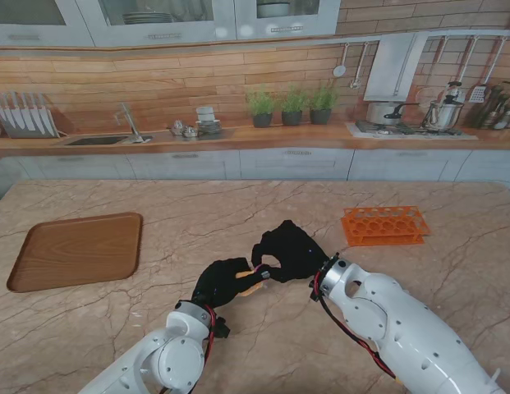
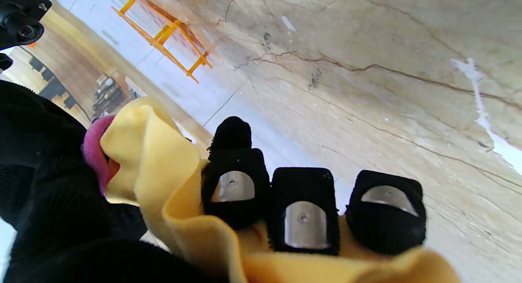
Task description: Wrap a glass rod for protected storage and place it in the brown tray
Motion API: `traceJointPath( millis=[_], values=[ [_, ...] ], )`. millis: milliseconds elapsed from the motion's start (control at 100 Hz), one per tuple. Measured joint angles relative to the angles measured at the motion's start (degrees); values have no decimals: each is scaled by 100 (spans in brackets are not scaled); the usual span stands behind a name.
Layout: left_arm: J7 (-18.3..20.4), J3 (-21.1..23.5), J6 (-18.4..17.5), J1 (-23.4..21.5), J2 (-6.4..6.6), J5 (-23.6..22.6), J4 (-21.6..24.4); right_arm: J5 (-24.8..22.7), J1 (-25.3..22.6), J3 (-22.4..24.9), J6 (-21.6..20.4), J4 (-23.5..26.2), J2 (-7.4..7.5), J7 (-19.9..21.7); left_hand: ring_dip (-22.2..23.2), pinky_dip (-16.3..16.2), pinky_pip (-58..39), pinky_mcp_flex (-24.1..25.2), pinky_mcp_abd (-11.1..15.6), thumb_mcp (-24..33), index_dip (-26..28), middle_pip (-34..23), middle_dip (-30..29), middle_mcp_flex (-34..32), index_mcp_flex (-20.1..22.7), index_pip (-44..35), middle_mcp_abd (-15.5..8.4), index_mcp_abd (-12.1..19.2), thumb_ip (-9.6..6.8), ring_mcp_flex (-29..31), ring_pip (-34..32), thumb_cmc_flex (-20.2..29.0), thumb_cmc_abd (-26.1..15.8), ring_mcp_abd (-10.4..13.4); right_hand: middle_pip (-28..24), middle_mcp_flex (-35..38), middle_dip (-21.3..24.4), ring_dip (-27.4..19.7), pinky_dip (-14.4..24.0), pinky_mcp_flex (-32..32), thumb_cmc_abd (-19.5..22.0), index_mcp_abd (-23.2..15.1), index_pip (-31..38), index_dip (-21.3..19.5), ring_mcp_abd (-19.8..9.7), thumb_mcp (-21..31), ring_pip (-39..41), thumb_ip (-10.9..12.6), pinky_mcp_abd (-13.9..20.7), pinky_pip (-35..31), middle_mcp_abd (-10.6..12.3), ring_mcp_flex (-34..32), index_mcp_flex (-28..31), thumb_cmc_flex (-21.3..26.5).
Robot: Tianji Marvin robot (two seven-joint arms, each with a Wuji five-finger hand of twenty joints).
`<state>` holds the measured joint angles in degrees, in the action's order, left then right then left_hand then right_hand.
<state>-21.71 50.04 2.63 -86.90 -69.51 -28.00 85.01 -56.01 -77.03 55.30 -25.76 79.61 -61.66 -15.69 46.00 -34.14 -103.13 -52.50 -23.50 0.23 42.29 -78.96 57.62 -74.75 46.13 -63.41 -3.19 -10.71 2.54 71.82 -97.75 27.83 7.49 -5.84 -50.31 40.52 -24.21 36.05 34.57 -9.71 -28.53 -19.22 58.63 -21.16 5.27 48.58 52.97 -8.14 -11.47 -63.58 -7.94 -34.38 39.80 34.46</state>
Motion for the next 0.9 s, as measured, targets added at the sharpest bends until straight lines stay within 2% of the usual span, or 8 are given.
traceJointPath(
  millis=[250, 370, 470, 530, 620, 650, 760, 900],
  values=[
    [35, -5, 46, -20, -16, 46, 50, -190, 20, 17, -71, -34, 18, -155, 2, -66, 6, 0, -39, 47, 0, 3, 4, 0, 0, 3, 13, -4, 33, 0, 1, 637, -150, -7, 0, 78, 0, 0, 0, -47, -119, 75, 0, 8, 11, 110, -1, -21, -51, 32, 3, -2, 61, 93],
    [71, -5, 36, -20, -20, 92, 70, -285, 18, 51, -82, -49, 28, -240, 2, -68, 6, 0, -39, 1905, -85, 4, 17, 1, 0, 7, 18, -6, 38, 0, 1, 81, -19, -7, 0, 88, 0, 0, 0, -48, -125, 121, 0, 8, 14, 175, -35, -17, -52, 36, 4, -4, 63, 96],
    [89, -7, 29, -19, -25, 110, 79, -311, 8, 85, -90, -49, 31, -256, 2, -69, 6, 0, -39, 3004, -363, 45, 21, 2, -1, 12, 19, -7, -191, 0, 1, -182, 126, -7, 0, 99, 0, 0, 0, -49, -187, 129, 0, 20, 19, 171, -52, 64, -53, 49, 5, -61, 119, 96],
    [93, -6, 29, -18, -29, 137, 83, -317, -4, 108, -95, -41, 33, -257, 2, -69, 7, 0, -39, 3521, -644, 55, 22, 2, -85, 12, 24, -19, -202, 0, 1, -180, 322, -9, 0, 102, 0, 0, 0, -50, -188, 129, 0, 60, 20, 132, -53, 61, -54, 50, 5, -61, 133, 60],
    [91, 1, 34, -15, -32, 146, 83, -313, -29, 139, -125, -19, 38, -244, 2, -69, 7, 0, -36, 3835, -1041, 111, 24, 4, -212, 3, 59, -63, -196, 0, 1, -177, 582, -9, 0, 102, 0, 0, 0, -50, -192, 129, -1, 73, 19, 133, -53, 61, -54, 50, 5, -61, 144, 68],
    [85, 3, 34, -14, -33, 147, 83, -306, -36, 147, -138, -14, 39, -229, 2, -69, 7, -3, -31, 3885, -1169, 126, 24, 4, -212, 0, 80, -64, -54, 0, 2, -110, 640, -10, 0, 102, 0, 0, 0, -50, -193, 129, -1, 74, 20, 137, -53, 62, -54, 50, 6, -61, 145, 83],
    [58, 4, 23, -10, -36, 147, 82, -285, -54, 170, -175, 2, 46, -174, 2, -69, 7, -43, -19, 4124, -1629, 309, 18, 4, -322, -17, 182, -69, 219, 0, 40, 55, 1066, -28, 0, 104, 0, 0, 0, -50, -256, 129, -1, 74, 20, 153, -53, 64, -54, 52, 6, -61, 181, 85],
    [48, 0, -14, 12, -37, 116, 64, -317, -84, 220, -188, 36, 53, -161, 2, -69, 7, -68, 22, 4491, -1644, 432, 13, 4, -324, -358, 307, -75, 279, 0, 63, 94, 1367, -90, 0, 158, 0, 0, 0, -51, -256, 128, -1, 75, 20, 150, -53, 64, -55, 53, 13, -61, 199, 18]
  ],
)
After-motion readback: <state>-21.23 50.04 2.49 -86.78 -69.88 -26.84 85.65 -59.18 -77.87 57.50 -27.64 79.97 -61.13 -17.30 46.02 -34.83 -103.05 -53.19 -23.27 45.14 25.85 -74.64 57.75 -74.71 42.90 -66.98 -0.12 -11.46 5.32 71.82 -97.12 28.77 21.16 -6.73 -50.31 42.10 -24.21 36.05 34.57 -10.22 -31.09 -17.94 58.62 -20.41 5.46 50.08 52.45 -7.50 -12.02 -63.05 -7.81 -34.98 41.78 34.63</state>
